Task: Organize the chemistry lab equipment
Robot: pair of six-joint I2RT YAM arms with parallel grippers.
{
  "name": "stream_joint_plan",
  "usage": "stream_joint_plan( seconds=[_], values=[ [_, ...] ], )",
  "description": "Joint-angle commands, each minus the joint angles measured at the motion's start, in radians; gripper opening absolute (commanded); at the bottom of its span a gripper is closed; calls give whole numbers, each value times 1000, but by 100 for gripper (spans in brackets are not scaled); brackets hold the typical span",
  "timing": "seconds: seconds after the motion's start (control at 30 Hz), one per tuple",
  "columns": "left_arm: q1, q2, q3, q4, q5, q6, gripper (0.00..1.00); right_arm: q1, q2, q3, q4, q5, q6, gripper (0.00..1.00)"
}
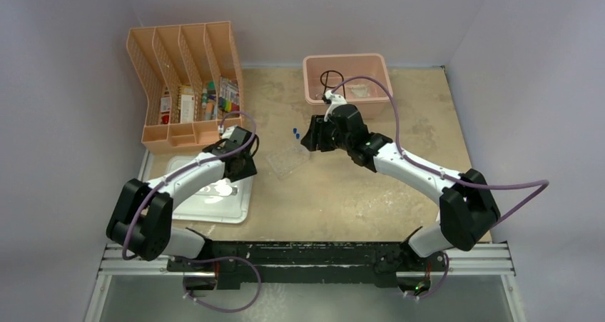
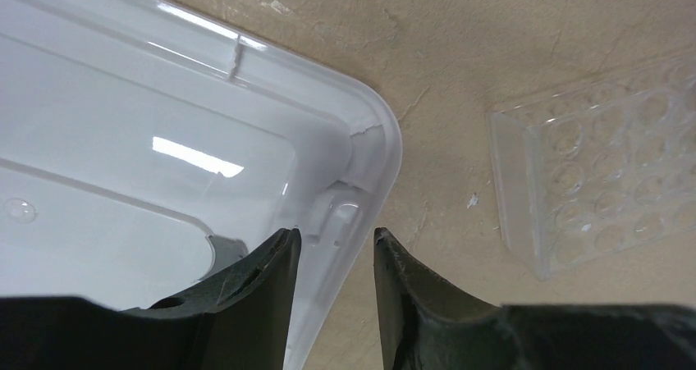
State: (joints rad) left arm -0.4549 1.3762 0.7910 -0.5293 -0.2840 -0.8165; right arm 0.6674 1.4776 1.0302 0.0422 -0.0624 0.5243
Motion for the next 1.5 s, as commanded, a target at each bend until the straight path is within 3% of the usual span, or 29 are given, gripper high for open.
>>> stream_joint_plan(
  seconds=[0.0,0.33,0.47,0.63,0.83,1.13,1.47],
  values=[
    [-8,39,-1,51,33,12,37,4,-23,-2,7,7,33,52],
    [-19,125,7,57,40,32,36,4,-5,1,16,9,33,52],
    [-39,182,32,21,-6,41,26,5,-18,3,29,74,13,52],
    [-58,204,50,13,-21,50,21,4,-27,-6,48,78,11,52],
    [-61,192,78,-10,-38,62,0,4,-34,-15,57,64,23,52],
    [-62,37,112,-102,-43,72,0,5,-75,-45,76,64,35,52],
    [-62,124,104,-32,-58,77,37,4,-92,-79,106,33,54,52]
  ],
)
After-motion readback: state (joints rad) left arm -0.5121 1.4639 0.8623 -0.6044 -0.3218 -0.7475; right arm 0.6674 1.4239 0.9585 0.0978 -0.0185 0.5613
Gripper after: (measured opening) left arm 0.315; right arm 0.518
